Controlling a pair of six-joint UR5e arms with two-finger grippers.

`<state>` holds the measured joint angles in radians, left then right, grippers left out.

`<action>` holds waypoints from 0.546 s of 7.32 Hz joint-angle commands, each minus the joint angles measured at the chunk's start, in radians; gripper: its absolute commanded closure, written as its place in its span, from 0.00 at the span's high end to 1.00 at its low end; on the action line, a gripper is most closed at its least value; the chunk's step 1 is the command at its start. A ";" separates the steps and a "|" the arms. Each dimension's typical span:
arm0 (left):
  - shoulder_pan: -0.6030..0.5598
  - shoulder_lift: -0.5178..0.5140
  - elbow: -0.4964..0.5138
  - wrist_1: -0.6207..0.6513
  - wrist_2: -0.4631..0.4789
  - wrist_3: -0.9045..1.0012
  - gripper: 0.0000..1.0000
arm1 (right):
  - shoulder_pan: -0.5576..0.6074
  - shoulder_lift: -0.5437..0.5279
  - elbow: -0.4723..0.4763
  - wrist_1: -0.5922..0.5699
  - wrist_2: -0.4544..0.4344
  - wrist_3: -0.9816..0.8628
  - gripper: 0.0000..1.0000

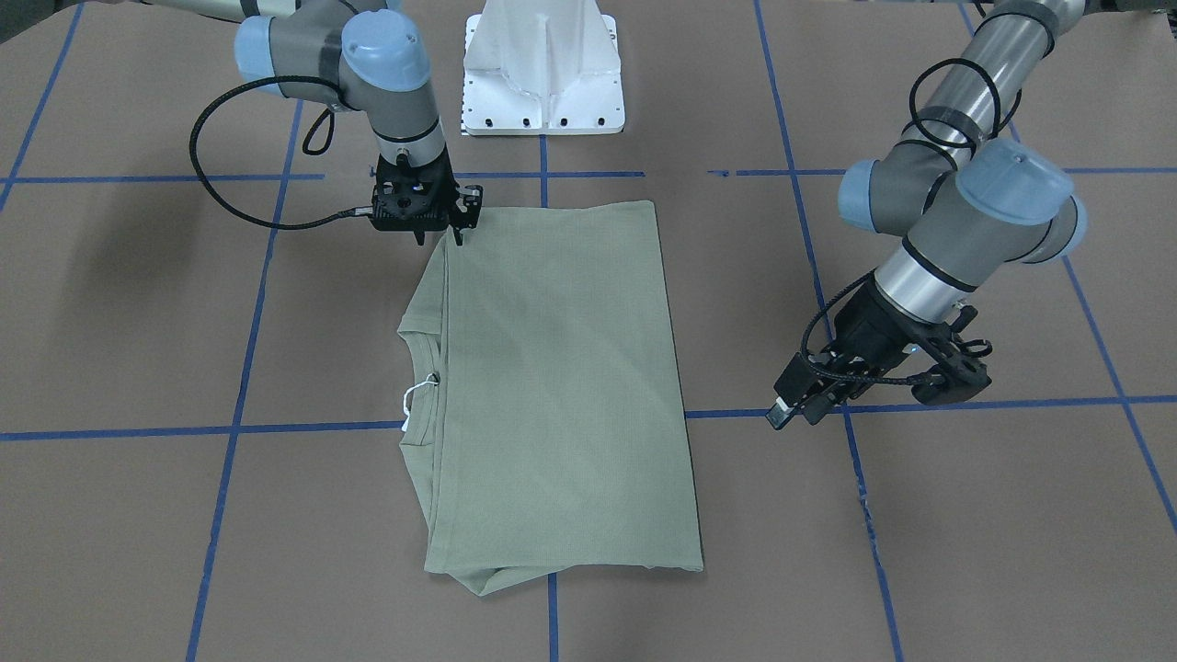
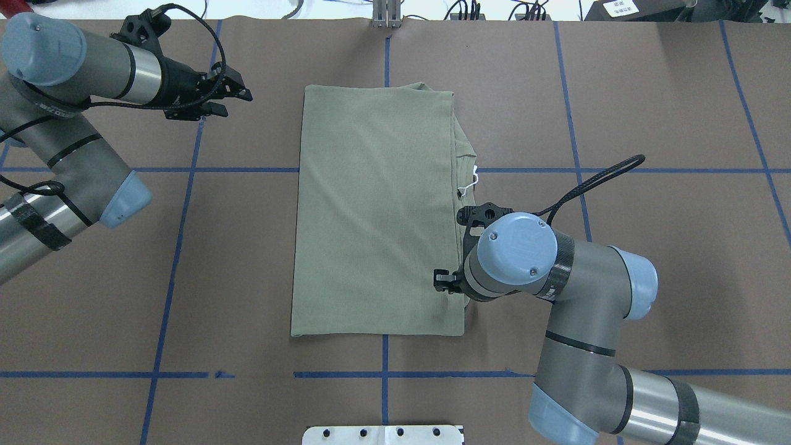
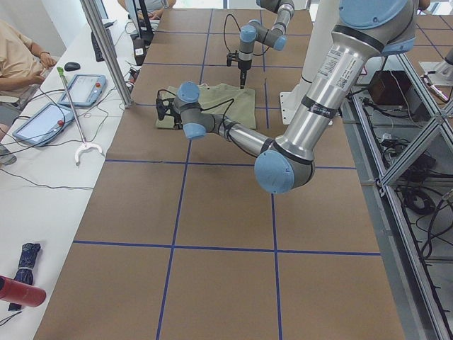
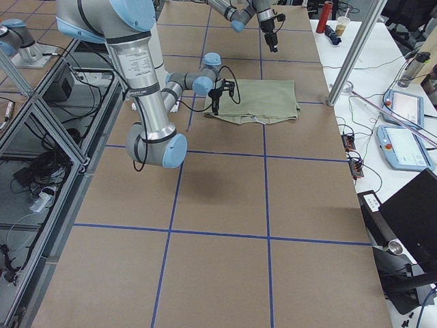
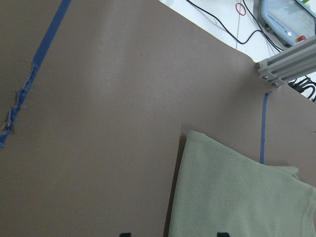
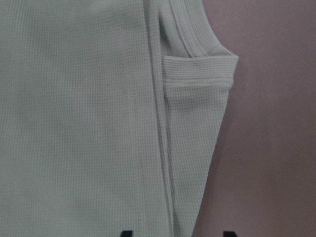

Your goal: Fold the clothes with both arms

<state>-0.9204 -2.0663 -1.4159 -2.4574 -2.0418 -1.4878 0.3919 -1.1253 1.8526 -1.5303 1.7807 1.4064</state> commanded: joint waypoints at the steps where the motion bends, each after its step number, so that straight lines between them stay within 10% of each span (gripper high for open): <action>1: 0.000 0.000 0.000 0.000 0.000 0.000 0.66 | -0.013 0.005 0.008 0.009 -0.019 0.313 0.73; 4: 0.000 0.000 0.000 0.000 0.002 0.000 0.66 | -0.073 0.007 -0.006 0.010 -0.081 0.471 0.72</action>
<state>-0.9204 -2.0663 -1.4159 -2.4581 -2.0414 -1.4880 0.3485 -1.1178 1.8568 -1.5216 1.7226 1.8237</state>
